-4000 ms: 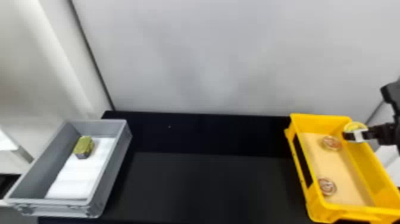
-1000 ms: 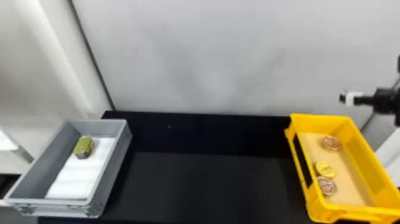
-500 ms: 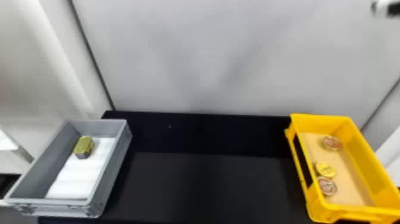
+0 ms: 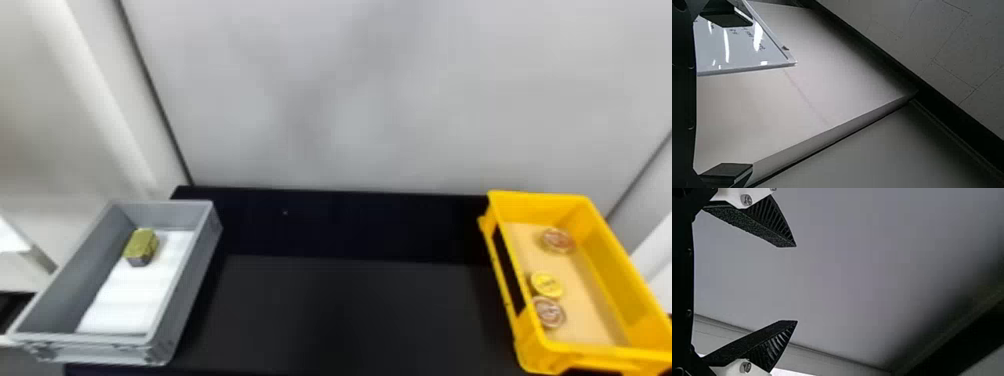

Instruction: Pick up the round yellow can and place it in the yellow rectangular box

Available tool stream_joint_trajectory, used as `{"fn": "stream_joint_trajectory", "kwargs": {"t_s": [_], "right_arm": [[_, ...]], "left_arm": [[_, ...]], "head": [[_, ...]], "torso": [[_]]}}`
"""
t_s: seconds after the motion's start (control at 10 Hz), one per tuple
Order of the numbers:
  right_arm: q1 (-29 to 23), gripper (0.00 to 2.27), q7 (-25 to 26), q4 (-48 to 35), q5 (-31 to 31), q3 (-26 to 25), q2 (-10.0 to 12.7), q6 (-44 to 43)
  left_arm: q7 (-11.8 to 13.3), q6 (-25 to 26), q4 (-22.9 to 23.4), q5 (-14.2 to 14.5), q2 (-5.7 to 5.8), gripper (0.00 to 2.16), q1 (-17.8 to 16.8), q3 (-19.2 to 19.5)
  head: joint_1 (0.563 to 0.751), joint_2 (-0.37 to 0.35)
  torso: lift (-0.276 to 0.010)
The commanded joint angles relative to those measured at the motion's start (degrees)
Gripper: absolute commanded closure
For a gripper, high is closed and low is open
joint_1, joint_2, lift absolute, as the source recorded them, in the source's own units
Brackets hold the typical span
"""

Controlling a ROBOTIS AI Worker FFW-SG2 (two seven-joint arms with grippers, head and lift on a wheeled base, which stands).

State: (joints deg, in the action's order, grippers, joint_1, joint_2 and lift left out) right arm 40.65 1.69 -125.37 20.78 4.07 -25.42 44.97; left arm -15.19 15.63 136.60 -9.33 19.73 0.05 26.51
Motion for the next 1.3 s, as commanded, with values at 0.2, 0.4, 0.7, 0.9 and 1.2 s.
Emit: {"fn": "stream_joint_trajectory", "kwargs": {"t_s": [0.2,0.4,0.7,0.9,1.2], "right_arm": [[3.9,0.09,5.8,-2.9,-0.5,5.1,-3.1,-8.2],[3.7,0.08,7.2,-2.8,-0.5,5.5,-3.2,-10.1],[3.6,0.12,8.2,-2.4,-0.4,5.7,-3.1,-11.7],[3.4,0.14,9.3,-2.4,-0.3,5.7,-3.1,-13.1],[3.7,0.18,9.4,-2.9,-0.4,6.0,-3.1,-11.8]], "left_arm": [[-0.1,-0.7,0.3,-0.4,0.23,0.00,0.5,1.1],[-0.1,-1.0,0.3,-0.5,0.15,0.00,0.8,1.3],[0.0,-1.2,0.3,-0.6,0.15,0.00,1.2,1.4],[0.0,-1.2,0.3,-0.6,0.15,0.00,1.3,1.4],[0.1,-1.1,0.3,-0.8,-0.12,0.00,1.4,1.4]], "head": [[0.692,0.054],[0.692,0.054],[0.692,0.054],[0.692,0.054],[0.694,0.054]], "torso": [[-0.003],[-0.003],[-0.003],[-0.003],[-0.003]]}}
